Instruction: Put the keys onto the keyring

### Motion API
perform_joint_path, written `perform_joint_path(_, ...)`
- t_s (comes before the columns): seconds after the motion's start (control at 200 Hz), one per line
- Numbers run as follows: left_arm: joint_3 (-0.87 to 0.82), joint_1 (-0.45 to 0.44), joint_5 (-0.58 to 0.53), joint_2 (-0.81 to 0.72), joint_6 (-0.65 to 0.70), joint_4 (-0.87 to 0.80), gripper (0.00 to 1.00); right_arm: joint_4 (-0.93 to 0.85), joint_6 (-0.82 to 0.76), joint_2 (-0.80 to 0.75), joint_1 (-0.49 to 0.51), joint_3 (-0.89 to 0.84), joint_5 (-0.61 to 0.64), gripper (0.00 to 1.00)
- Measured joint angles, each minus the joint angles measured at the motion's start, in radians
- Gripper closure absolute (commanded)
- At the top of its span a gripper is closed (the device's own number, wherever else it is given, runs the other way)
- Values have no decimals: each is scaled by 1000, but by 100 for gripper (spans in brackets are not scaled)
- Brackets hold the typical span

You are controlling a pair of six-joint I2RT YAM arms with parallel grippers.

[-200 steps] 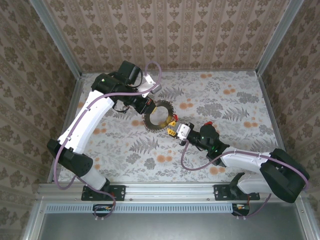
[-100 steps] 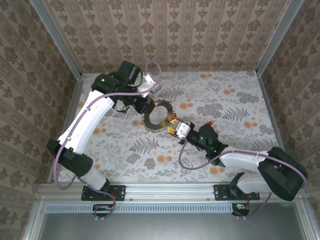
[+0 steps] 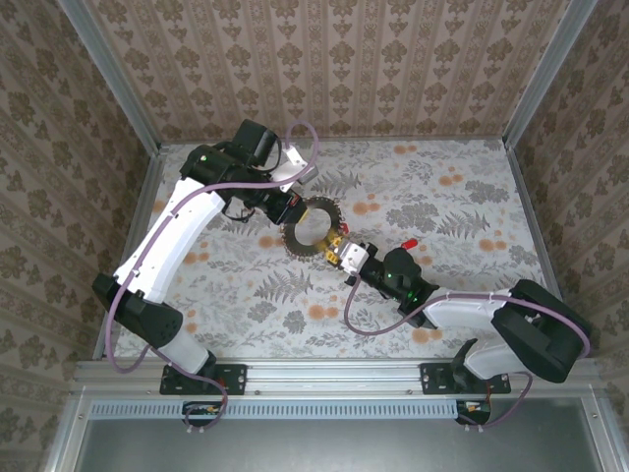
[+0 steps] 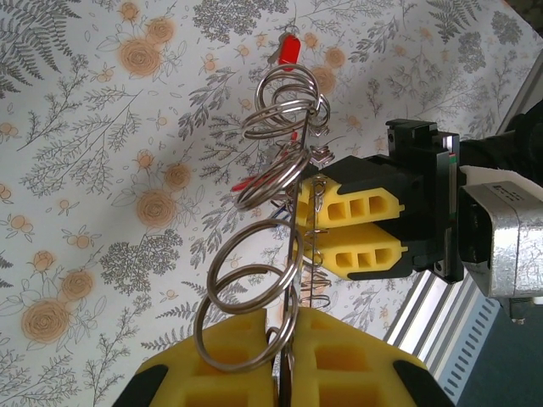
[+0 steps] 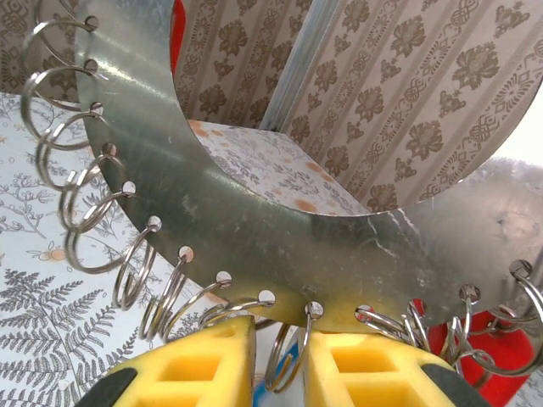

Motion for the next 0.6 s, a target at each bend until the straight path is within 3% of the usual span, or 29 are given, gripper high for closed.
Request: perform_joint_path(0.6,0,0,-1,-1,-3,23,100,34,23,3,0,-7,27,78)
